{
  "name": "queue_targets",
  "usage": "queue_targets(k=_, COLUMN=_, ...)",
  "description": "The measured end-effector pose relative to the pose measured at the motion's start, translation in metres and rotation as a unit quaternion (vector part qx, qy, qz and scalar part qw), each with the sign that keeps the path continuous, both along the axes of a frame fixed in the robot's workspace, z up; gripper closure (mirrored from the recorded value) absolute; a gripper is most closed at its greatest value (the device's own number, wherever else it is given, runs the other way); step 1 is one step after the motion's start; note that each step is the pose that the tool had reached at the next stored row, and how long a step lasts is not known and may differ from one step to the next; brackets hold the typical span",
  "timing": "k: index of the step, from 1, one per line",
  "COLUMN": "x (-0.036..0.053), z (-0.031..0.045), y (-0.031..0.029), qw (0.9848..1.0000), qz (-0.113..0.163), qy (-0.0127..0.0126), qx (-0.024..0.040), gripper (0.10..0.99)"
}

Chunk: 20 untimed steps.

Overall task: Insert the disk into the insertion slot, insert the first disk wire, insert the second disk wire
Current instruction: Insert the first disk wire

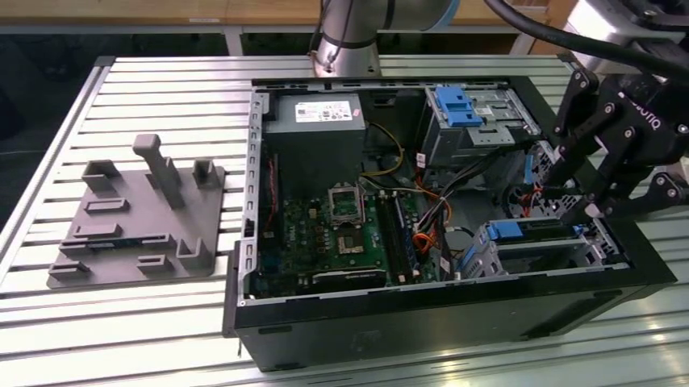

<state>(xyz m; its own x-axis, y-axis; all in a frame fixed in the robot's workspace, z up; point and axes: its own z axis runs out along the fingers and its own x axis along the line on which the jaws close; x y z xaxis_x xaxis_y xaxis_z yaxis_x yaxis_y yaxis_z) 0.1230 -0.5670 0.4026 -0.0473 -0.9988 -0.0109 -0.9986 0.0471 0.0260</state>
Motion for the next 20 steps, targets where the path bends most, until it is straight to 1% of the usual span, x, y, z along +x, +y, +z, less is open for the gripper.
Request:
queue_targets(k=2, x=0.0003, z=-0.0004, y=0.0031, qw=0.9999, qz=0.0, qy=0.0, qx=-0.0169, gripper=0.588)
queue_targets(k=3, x=0.0006, z=-0.0008, y=0.0052, qw=0.9997, qz=0.0, qy=0.0, qx=-0.0233, gripper=0.588)
queue_targets(k=5, x=0.0014, z=-0.0018, y=0.0098, qw=0.9995, qz=0.0, qy=0.0, qx=-0.033, gripper=0.588)
queue_targets(k=7, x=0.0029, z=-0.0026, y=0.0144, qw=0.9992, qz=0.0, qy=-0.0001, qx=-0.0393, gripper=0.588)
queue_targets(k=9, x=0.0056, z=-0.0033, y=0.021, qw=0.9991, qz=0.0, qy=-0.0003, qx=-0.0413, gripper=0.588)
queue_targets(k=16, x=0.0193, z=-0.0065, y=0.0447, qw=0.9991, qz=0.0, qy=-0.0006, qx=-0.0414, gripper=0.588)
queue_targets(k=18, x=0.0246, z=-0.0087, y=0.0495, qw=0.9991, qz=0.0, qy=-0.0006, qx=-0.0424, gripper=0.588)
queue_targets(k=20, x=0.0323, z=-0.0113, y=0.0525, qw=0.9991, qz=0.0, qy=-0.0006, qx=-0.0435, gripper=0.588)
